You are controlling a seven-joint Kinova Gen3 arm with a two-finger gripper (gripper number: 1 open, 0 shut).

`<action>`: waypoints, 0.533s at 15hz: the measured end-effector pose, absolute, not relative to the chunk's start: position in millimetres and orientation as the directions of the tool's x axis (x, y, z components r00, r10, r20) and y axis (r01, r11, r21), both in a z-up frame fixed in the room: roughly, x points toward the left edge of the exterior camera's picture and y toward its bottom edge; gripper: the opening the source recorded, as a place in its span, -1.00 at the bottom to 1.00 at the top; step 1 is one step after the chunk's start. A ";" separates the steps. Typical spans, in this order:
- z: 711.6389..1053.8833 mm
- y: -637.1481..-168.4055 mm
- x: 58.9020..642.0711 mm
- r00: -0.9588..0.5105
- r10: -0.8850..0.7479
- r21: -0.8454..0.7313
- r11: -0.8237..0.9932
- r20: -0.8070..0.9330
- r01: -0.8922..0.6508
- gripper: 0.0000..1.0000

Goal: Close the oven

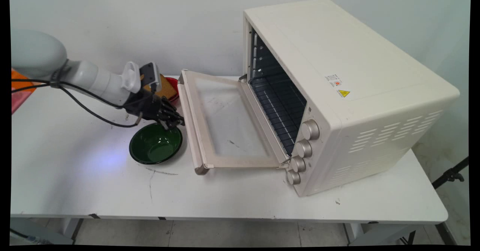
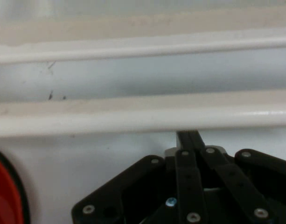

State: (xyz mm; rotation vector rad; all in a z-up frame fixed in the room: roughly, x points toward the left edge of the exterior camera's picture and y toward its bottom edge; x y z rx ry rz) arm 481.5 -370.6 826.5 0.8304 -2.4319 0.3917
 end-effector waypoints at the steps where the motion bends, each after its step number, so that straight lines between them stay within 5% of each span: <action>1: 823.5 -371.9 477.8 -0.663 -0.480 -0.092 0.767 0.575 -0.635 -1.00; 8: 820.6 -380.4 462.0 -0.625 -0.485 -0.052 0.763 0.612 -0.644 -1.00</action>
